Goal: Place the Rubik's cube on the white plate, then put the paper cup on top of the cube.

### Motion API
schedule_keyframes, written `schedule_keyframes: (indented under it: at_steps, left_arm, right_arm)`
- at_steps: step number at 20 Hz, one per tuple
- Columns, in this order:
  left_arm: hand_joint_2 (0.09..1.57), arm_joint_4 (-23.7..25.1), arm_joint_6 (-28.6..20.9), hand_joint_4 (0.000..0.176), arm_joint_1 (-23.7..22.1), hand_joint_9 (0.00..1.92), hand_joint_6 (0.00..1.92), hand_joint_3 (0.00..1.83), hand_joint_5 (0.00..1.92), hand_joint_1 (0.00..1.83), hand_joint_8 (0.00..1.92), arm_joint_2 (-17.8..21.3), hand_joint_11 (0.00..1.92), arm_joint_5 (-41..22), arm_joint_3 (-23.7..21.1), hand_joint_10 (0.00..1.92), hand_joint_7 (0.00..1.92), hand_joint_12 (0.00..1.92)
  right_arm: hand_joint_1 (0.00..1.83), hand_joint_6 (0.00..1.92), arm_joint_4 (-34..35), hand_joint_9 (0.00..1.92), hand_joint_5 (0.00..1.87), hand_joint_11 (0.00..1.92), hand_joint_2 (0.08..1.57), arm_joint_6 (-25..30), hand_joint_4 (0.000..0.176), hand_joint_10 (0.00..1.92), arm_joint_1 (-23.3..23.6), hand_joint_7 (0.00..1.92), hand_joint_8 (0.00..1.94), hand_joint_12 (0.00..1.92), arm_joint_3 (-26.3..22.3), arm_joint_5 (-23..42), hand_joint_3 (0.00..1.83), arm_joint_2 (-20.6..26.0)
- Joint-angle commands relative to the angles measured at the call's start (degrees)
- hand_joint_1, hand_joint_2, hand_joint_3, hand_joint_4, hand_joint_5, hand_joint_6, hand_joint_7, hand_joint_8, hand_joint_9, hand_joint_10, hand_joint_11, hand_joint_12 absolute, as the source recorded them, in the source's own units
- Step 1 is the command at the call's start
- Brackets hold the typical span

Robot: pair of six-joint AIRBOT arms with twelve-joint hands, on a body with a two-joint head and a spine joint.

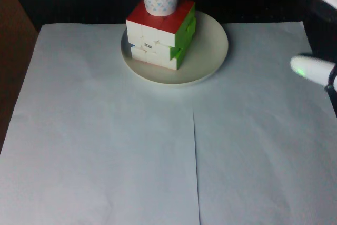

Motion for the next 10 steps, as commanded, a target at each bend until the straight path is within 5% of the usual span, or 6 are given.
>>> schedule_keyframes:
  at_steps: [1,3,5,7,8,10]
  left_arm:
    - [1.19,-3.0,0.4,0.172,-0.1,0.0,0.0,0.03,0.0,0.32,0.0,0.8,0.01,-8.7,-0.4,0.0,0.0,0.01]
    - [1.21,-3.8,1.4,0.124,1.0,0.0,0.0,0.0,0.0,0.23,0.0,2.3,0.0,-10.6,-1.6,0.0,0.0,0.43]
    - [1.22,-5.3,3.9,0.107,2.5,0.0,0.0,0.0,0.0,0.21,0.0,4.1,0.0,-12.3,-3.2,0.0,0.0,0.02]
    - [1.17,-6.0,6.1,0.085,3.5,0.0,0.0,0.0,0.0,0.24,0.0,5.9,0.0,-12.7,-4.8,0.0,0.0,0.7]
    - [1.14,-6.0,6.8,0.116,3.8,0.01,0.0,0.0,0.0,0.22,0.0,7.1,0.0,-13.0,-5.7,0.0,0.0,0.93]
    - [1.17,-6.7,7.1,0.158,5.1,0.0,0.0,0.0,0.0,0.25,0.0,8.4,0.0,-14.6,-6.4,0.0,0.0,0.82]
  right_arm:
    - [0.15,0.0,0.0,0.0,0.0,0.0,1.33,0.2,0.032,0.0,0.5,0.0,0.0,0.01,-0.3,9.3,0.0,0.5]
    - [0.13,0.0,0.0,0.0,0.0,0.0,1.3,0.2,0.102,0.0,0.5,0.0,0.0,0.0,-0.5,11.0,0.0,1.2]
    - [0.17,0.0,0.0,0.0,0.0,0.0,1.32,0.0,0.132,0.0,0.6,0.0,0.0,0.0,-0.6,11.8,0.0,1.7]
    - [0.12,0.0,0.2,0.0,0.0,0.0,1.37,-0.2,0.042,0.0,0.7,0.0,0.0,0.0,-0.8,12.4,0.01,2.0]
    - [0.16,0.0,0.3,0.0,0.0,0.0,1.33,-0.3,0.09,0.0,0.7,0.0,0.0,0.0,-1.0,13.2,0.0,2.5]
    - [0.19,0.0,0.4,0.0,0.0,0.0,1.31,-0.5,0.099,0.0,0.7,0.0,0.0,0.0,-1.3,14.1,0.0,3.1]
